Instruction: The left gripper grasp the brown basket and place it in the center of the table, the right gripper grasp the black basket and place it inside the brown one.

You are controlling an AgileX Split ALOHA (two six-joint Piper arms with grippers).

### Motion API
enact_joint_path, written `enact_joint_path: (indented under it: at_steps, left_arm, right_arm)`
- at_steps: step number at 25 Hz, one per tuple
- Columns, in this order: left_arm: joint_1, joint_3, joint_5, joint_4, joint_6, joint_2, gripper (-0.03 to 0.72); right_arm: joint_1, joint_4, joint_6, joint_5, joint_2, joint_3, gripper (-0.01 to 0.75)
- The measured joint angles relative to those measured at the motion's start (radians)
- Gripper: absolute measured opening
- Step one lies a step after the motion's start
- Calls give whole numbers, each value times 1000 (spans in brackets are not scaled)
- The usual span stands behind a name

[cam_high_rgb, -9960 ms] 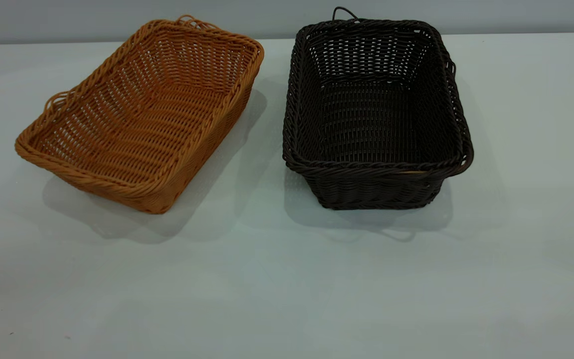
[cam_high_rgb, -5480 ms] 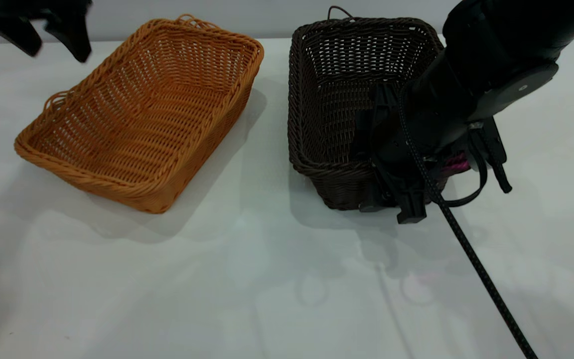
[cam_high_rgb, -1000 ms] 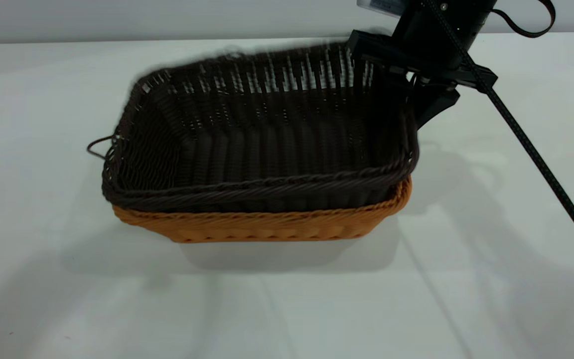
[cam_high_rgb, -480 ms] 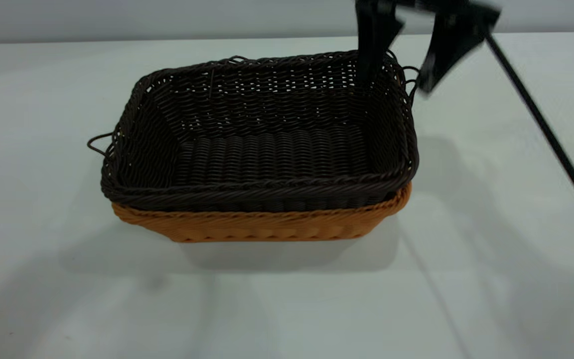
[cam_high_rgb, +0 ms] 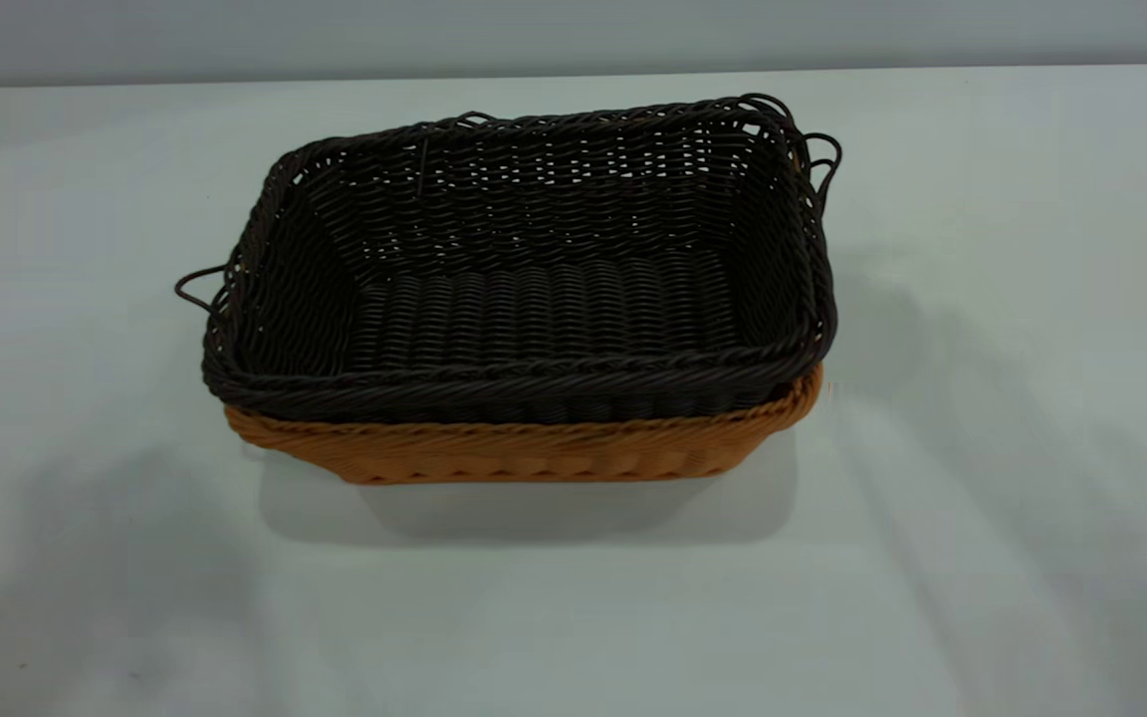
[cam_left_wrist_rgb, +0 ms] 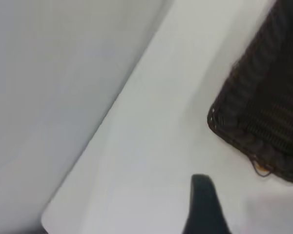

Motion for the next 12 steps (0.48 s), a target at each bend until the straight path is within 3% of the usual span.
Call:
enact_joint_path:
  at_steps: [8,12]
  left_arm:
    - [0,10,0,16,-359,-109,447]
    - [0,109,0,16,-449,-185,447]
  right_arm:
    - [0,-19,7,21,-438,286,575]
    - [1,-79,7,25,-644,475,575]
